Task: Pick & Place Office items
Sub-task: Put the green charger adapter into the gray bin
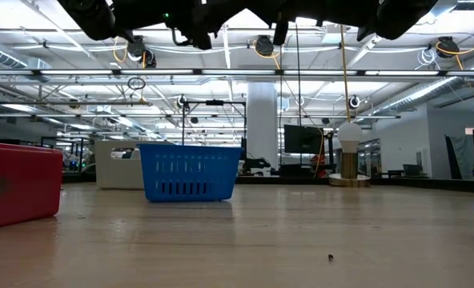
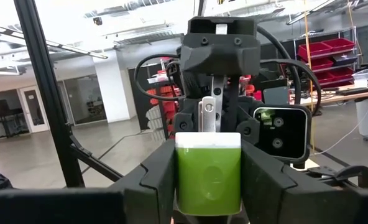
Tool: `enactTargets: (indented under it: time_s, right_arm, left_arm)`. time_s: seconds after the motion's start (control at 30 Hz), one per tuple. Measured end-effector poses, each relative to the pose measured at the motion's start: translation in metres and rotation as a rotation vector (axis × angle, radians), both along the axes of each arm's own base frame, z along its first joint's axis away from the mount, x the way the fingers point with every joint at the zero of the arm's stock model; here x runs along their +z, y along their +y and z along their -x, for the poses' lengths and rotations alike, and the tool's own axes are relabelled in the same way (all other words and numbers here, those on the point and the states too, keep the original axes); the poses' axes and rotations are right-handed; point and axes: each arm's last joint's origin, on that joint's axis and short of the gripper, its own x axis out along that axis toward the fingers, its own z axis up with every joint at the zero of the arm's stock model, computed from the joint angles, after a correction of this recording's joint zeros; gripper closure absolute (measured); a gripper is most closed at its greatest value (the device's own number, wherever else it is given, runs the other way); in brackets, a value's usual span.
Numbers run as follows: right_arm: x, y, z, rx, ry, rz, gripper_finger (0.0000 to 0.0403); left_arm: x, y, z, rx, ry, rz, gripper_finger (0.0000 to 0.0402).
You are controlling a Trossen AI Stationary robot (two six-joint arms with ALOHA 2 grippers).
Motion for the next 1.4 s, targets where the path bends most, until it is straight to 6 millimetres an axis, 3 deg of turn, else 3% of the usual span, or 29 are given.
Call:
enactTargets:
  time_s: [0.23,0.33,0.6,0.8,1.1,1.4]
  right_arm:
    - [0.0004,0.0,0.0002,0.0,-0.003,0.0,0.0278]
    - [0.0007,0.0,0.0003,0.0,-0.005,0.0,0.0278]
    - [0.0004,0.0001,0.0003,-0.001,-0.001,0.008,0.0278]
    - [0.0006,0.0001,0.0003,-0.002,-0.004,0.011,0.0278]
    - [0.0014,-0.0001,0.0004,-0.005,-0.015,0.019,0.0248]
    - [0.0036,-0.0001,0.0011,-0.005,-0.04,0.018,0.0244]
  left_arm:
    - [-0.0007,-0.0004,-0.0003,-0.004,0.005,-0.005,0.014]
    - [-0.0007,-0.0006,-0.0003,-0.004,0.004,-0.008,0.0161]
    - [-0.0006,-0.0009,-0.0003,-0.006,0.004,-0.009,0.0141]
    - [-0.0004,-0.0009,-0.0003,-0.004,0.0,-0.017,0.0165]
    - [-0.0003,-0.0009,-0.0002,-0.004,-0.001,-0.017,0.0146]
    - [0.0011,-0.0007,0.0002,-0.004,-0.015,-0.019,0.0165]
